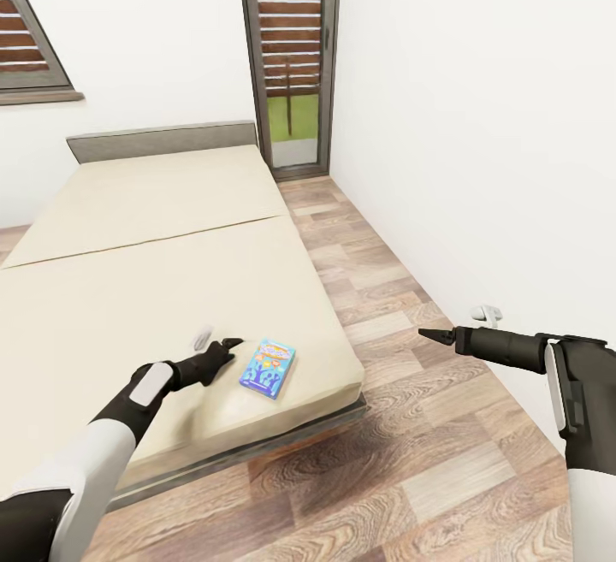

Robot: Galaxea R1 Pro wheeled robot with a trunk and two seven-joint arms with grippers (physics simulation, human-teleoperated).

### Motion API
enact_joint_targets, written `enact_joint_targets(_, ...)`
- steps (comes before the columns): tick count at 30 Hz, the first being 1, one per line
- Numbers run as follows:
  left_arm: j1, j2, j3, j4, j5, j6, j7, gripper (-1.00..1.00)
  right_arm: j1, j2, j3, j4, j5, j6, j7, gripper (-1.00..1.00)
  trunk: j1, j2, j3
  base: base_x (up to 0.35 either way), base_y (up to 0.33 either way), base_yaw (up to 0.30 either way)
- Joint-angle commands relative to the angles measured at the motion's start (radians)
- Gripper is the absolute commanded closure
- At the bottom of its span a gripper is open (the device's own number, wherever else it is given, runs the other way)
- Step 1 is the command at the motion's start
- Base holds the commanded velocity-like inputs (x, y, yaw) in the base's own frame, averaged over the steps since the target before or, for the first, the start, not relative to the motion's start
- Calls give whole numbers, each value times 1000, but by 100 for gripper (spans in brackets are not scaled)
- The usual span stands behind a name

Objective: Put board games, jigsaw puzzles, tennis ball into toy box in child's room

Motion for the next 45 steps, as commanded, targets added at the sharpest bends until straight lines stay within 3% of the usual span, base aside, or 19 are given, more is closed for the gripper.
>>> enact_joint_targets(1, 2, 1, 13, -1, -17, 15, 2, -100, -1, 0, -1, -1, 10, 5, 10, -100, 0, 0, -1, 0, 0, 0)
enact_joint_targets(14, 9, 8, 43, -5, -13, 64, 3, -100, -1, 0, -1, -1, 11, 5, 10, -100, 0, 0, -1, 0, 0, 0)
enact_joint_targets(45, 3, 1, 51, 0, -11, 126, 11, -100, -1, 0, -1, -1, 11, 5, 10, -100, 0, 0, -1, 0, 0, 0)
